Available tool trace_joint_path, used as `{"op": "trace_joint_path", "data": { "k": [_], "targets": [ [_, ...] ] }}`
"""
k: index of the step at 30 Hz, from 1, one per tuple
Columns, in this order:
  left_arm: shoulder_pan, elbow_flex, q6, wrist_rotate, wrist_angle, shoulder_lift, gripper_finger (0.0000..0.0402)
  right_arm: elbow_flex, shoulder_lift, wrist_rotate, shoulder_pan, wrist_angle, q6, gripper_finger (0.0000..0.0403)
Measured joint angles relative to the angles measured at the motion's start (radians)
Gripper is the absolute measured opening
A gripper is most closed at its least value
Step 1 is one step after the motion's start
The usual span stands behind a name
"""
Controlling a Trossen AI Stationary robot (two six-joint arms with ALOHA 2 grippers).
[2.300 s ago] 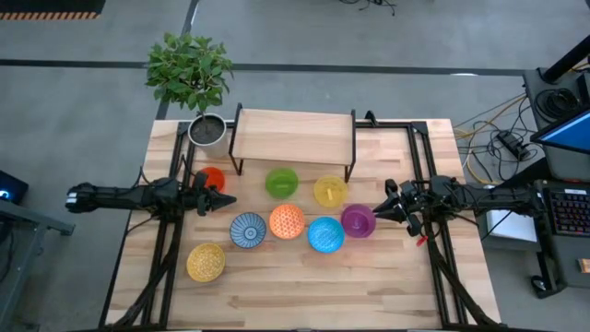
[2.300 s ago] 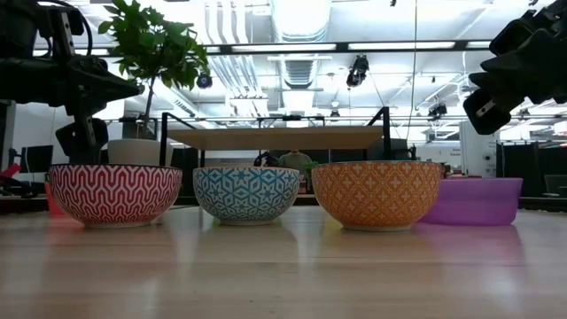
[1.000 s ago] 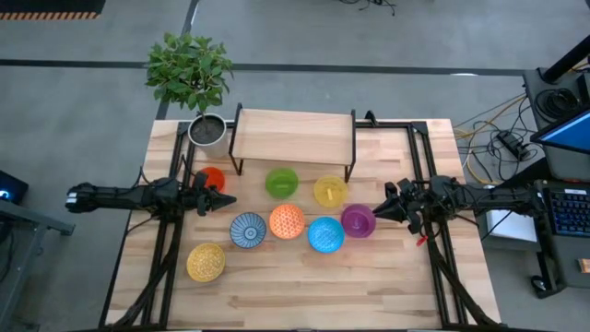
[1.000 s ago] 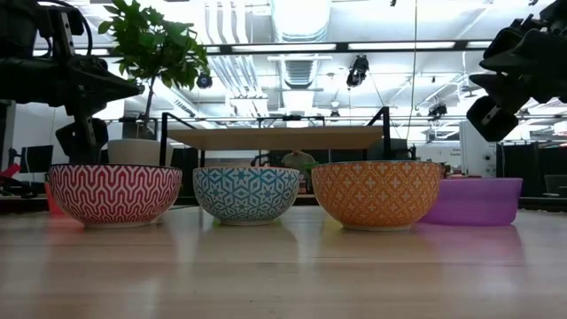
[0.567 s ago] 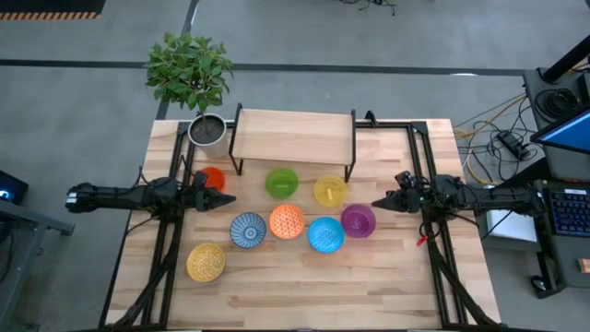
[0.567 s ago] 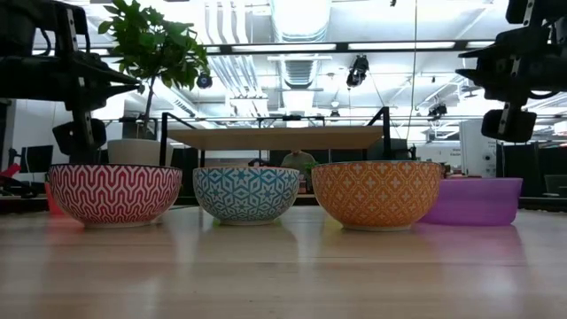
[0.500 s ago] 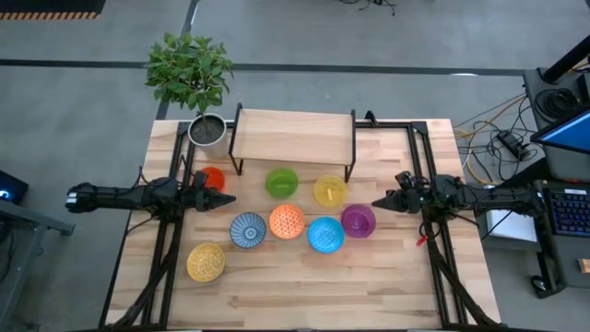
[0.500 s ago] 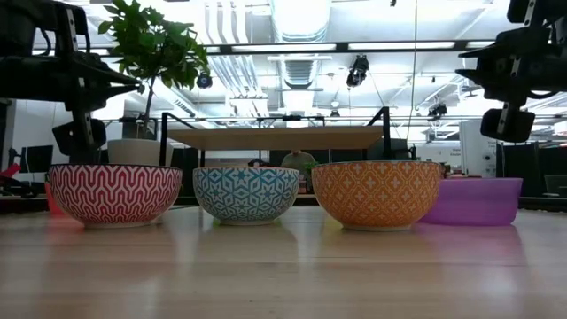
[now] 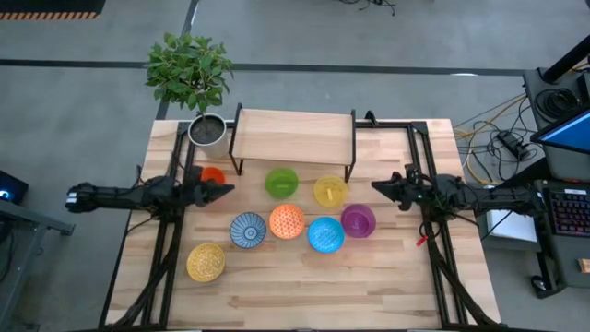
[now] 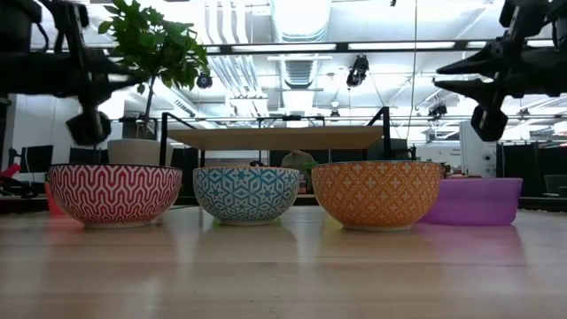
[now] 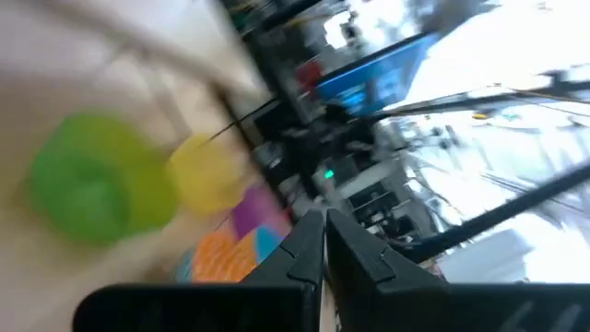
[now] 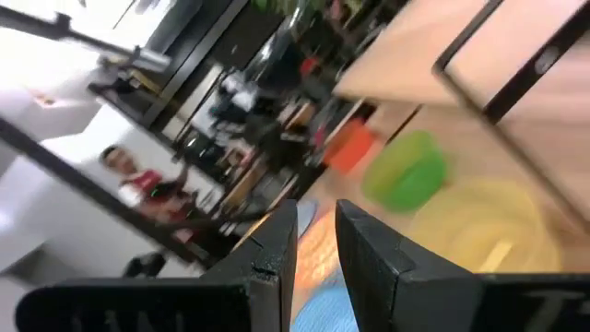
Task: Place and stack bowls onto a shelf
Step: Put the blue red bowl on the shelf
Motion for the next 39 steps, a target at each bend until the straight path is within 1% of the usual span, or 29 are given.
{"op": "trace_joint_path", "data": {
  "k": [2,4,7,10,15,17,20,22,24,26,29,31,33,36,39],
  "targets": [
    [-0.007,0.000,0.030,0.005,0.094,0.010,0.0000,0.000,0.001,-0.013,0.000,0.048,-0.011,0.0068],
    [-0.010,0.001,0.072,0.033,0.195,0.026,0.0000,0.000,0.001,-0.038,0.000,0.101,-0.019,0.0068],
    [-0.013,0.001,0.112,0.054,0.304,0.055,0.0000,0.000,0.001,-0.064,0.000,0.180,-0.085,0.0068],
    [-0.013,0.002,0.099,0.072,0.327,0.084,0.0000,0.001,0.001,-0.070,0.000,0.232,-0.140,0.0068],
    [-0.033,0.003,0.028,0.088,0.335,0.170,0.0000,0.001,0.000,-0.070,0.000,0.268,-0.169,0.0068],
    [-0.052,0.032,0.020,0.087,0.335,0.221,0.0000,0.001,0.000,-0.070,0.000,0.273,-0.173,0.0068],
    [-0.094,0.120,0.035,0.097,0.327,0.313,0.0000,0.001,0.000,-0.070,0.000,0.288,-0.192,0.0068],
    [-0.118,0.203,0.052,0.124,0.244,0.377,0.0000,0.003,0.000,-0.070,0.000,0.293,-0.216,0.0068],
    [-0.140,0.308,0.062,0.142,0.060,0.437,0.0000,0.013,0.001,-0.070,0.000,0.282,-0.247,0.0068],
    [-0.158,0.429,0.060,0.140,-0.218,0.498,0.0000,0.028,0.003,-0.070,0.000,0.274,-0.262,0.0068],
    [-0.186,0.609,0.014,0.119,-0.658,0.618,0.0000,0.064,0.014,-0.070,0.000,0.231,-0.293,0.0068],
    [-0.215,0.705,-0.024,0.113,-0.857,0.713,0.0000,0.095,0.024,-0.070,0.000,0.192,-0.315,0.0068],
    [-0.242,0.784,-0.079,0.114,-0.970,0.808,0.0000,0.128,0.035,-0.070,0.000,0.150,-0.329,0.0068],
    [-0.275,0.890,-0.116,0.124,-1.046,0.948,0.0000,0.176,0.058,-0.070,0.000,0.089,-0.360,0.0068],
    [-0.302,0.989,-0.118,0.147,-1.132,1.072,0.0000,0.225,0.080,-0.070,0.000,-0.003,-0.398,0.0068]
  ]
}}
